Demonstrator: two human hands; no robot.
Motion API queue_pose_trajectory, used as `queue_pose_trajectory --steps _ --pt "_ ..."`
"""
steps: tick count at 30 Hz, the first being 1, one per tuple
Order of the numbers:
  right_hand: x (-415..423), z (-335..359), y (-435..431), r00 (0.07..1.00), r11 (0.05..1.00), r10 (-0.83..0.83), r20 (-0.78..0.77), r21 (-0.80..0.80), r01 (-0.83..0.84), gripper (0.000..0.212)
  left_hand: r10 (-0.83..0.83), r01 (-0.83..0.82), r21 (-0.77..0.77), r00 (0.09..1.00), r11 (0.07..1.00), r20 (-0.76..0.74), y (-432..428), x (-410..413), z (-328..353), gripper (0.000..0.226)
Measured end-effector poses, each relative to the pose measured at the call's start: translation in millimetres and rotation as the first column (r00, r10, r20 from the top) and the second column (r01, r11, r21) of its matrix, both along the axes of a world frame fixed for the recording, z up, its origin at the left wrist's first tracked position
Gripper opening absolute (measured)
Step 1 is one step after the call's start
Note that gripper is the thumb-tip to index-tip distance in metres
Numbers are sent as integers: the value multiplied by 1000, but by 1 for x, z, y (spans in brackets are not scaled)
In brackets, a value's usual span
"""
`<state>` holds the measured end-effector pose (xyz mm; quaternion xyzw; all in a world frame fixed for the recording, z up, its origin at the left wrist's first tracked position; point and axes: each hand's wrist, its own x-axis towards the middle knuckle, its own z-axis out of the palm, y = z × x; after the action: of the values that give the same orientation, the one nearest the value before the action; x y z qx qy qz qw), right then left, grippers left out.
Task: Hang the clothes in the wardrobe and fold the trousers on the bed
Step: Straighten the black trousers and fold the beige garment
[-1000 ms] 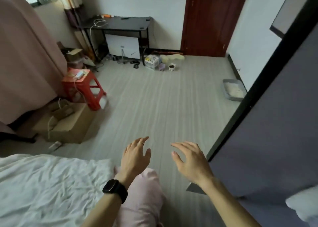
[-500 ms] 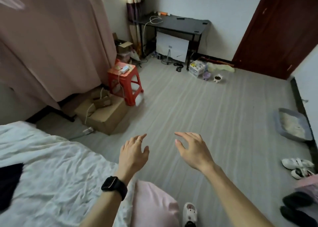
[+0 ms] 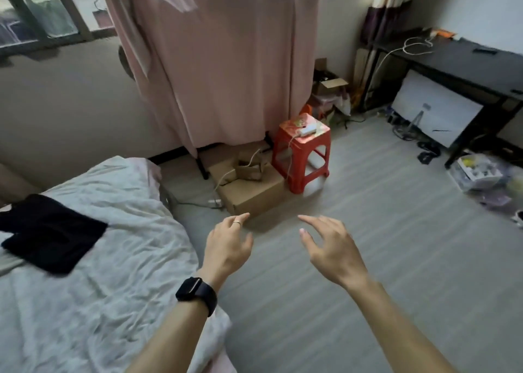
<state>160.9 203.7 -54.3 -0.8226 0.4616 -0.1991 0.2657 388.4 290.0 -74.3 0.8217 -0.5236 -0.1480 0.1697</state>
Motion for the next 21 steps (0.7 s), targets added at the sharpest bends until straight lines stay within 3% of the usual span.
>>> queue_pose_trajectory --steps 5,11,21 --pt "14 13 -83 989 990 142 -33 -13 -143 37 137 -138 -36 990 990 -17 -56 1 12 56" --pt "65 21 -112 957 957 289 -38 11 -289 36 287 -290 -33 955 957 -67 -57 25 13 54" --pt "262 11 -122 763 770 630 -144 -11 -638 38 621 -626 0 773 780 -128 2 170 -14 52"
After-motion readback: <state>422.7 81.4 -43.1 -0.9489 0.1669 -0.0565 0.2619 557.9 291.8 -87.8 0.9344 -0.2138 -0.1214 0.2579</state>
